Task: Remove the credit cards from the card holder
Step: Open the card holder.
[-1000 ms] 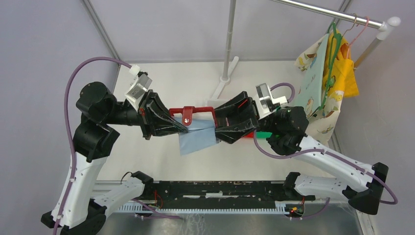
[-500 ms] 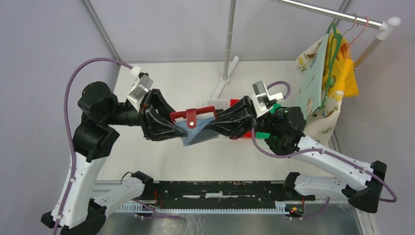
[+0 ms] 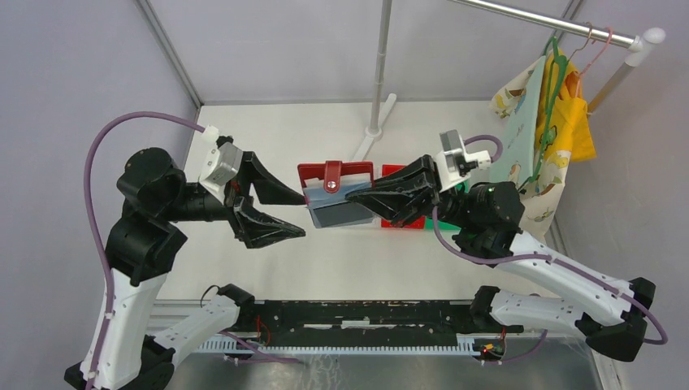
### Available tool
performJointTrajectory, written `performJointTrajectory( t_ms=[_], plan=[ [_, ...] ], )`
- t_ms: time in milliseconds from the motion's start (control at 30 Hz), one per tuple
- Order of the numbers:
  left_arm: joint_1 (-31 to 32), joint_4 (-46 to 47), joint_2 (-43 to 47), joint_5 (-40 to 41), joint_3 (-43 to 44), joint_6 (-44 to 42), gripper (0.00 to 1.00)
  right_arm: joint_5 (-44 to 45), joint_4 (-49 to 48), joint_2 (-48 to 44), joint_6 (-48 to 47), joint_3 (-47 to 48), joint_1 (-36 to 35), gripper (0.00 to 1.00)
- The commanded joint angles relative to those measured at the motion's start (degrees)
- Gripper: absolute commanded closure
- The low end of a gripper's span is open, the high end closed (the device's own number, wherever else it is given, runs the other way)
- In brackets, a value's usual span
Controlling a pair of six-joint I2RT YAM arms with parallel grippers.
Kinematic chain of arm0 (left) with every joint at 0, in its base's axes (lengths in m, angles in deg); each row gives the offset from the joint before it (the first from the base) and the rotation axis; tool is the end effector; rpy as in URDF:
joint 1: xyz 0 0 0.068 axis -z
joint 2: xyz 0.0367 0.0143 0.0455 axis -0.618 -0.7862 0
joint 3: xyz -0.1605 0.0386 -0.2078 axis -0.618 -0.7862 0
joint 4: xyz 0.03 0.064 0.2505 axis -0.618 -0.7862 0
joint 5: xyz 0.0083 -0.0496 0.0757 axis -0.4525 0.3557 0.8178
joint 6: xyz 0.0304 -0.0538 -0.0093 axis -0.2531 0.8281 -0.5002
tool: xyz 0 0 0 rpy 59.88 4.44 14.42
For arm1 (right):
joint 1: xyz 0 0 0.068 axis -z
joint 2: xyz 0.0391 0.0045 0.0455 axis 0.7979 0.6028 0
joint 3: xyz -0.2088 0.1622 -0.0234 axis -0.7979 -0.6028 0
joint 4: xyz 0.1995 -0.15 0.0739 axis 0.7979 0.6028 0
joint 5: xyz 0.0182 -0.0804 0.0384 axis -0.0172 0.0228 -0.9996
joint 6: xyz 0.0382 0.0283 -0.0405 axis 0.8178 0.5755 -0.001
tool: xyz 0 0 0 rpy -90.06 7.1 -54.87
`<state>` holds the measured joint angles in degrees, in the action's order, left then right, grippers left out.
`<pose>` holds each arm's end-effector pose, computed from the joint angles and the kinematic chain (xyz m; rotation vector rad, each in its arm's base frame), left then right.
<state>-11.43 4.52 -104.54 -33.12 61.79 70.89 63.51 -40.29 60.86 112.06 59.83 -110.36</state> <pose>0.0797 -0.0874 0.5005 1.1506 1.3338 -1.2921 0.0961 0.1870 0.4663 -0.6900 0.8576 1.5437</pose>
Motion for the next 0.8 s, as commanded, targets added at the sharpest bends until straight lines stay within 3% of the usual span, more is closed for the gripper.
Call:
performJointTrajectory(
  t_ms=[0,200,300,433,467,633,767],
  plan=[
    [0.0,15.5,1.2,5.2,-3.8,11.5,0.39,0.8,-0.3,2.5,3.2,0.7,-0.3,1.0],
    [0.0,17.0,1.0,2.1,-5.0,15.3,0.45,2.8,-2.5,3.6,4.0,-0.8,-1.1,1.0],
    [0.0,17.6,1.1,3.3,-5.7,15.6,0.63,3.1,-2.9,4.8,4.3,-0.4,-1.7,1.0],
    [0.0,16.5,0.9,9.4,-5.5,13.1,0.94,1.7,-2.2,5.6,3.9,0.4,-2.2,0.99],
    [0.0,15.8,0.9,10.7,-5.1,12.3,0.98,1.5,-1.8,5.5,3.5,0.4,-2.2,0.95],
    [0.0,13.4,0.7,6.2,-5.2,10.5,0.98,-0.6,3.7,3.6,-1.5,1.5,-2.2,0.53],
    [0.0,6.5,-1.3,1.8,-3.7,6.0,0.98,-5.1,14.1,5.3,-7.0,7.7,-2.2,0.4]
  ],
)
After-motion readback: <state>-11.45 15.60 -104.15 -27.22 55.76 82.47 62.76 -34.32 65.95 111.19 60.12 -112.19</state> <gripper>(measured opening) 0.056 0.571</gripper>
